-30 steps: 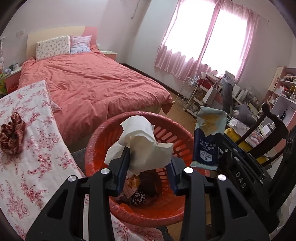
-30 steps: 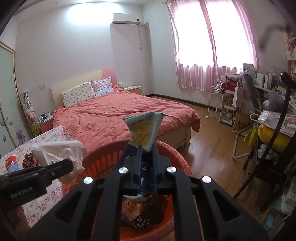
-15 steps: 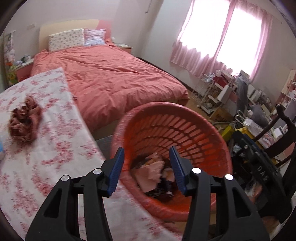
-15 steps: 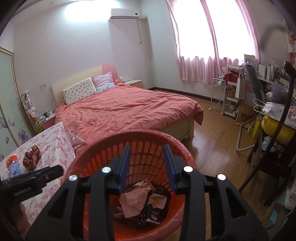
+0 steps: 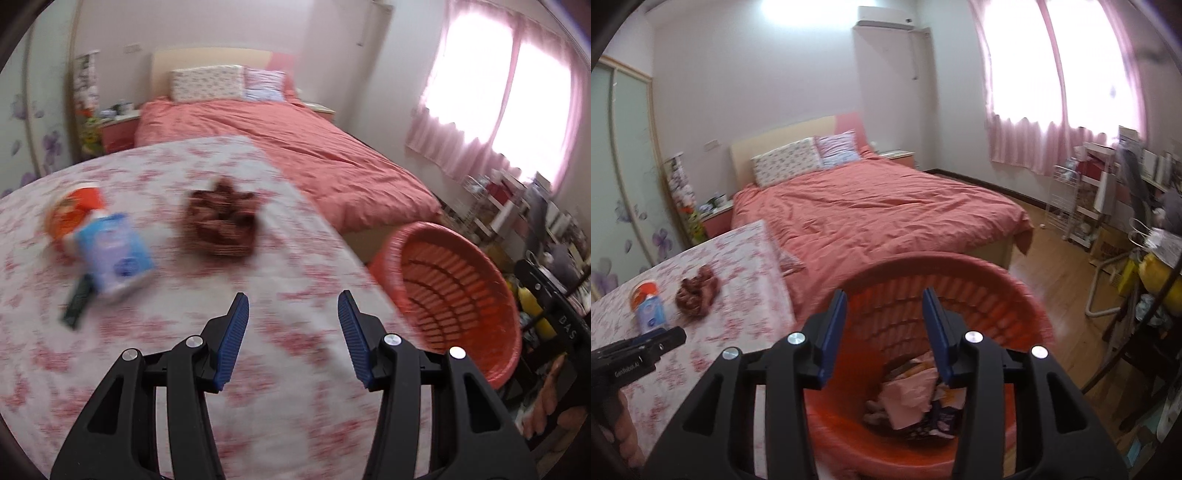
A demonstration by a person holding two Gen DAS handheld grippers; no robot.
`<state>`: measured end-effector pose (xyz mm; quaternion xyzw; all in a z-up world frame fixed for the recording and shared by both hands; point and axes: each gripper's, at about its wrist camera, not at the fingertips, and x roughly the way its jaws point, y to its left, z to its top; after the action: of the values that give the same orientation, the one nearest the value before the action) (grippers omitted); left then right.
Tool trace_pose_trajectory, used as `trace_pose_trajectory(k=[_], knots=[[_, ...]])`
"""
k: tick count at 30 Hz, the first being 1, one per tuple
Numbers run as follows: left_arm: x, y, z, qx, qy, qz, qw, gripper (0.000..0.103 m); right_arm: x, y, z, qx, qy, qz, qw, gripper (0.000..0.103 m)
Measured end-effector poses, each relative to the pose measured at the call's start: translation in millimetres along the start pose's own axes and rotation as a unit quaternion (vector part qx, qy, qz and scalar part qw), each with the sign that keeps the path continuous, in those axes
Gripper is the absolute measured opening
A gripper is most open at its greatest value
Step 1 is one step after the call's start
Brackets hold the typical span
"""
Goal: Collect trash
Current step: 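Move both open tools back over the bed toward the remaining items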
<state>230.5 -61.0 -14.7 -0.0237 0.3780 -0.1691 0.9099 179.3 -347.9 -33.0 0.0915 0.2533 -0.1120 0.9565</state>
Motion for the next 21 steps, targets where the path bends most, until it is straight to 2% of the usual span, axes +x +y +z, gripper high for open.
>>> trace_pose_trajectory(k=[9,16,21], knots=[[-34,88,-10,-0.049,-0.018,0.08,0.9954,0.051,3,93,-2,-0.076,0.024,0.081,0.994,0.051],[-54,148,-23,-0.094,-0.02,0.123,0.9877,0.051,15,179,-14,-0.125,0.064,0.161,0.977,0.052],[-70,182,-29,-0.118,-0.03,0.139,0.9827,0.057,36,239,-24,-0.138,0.111,0.216,0.96,0.052]])
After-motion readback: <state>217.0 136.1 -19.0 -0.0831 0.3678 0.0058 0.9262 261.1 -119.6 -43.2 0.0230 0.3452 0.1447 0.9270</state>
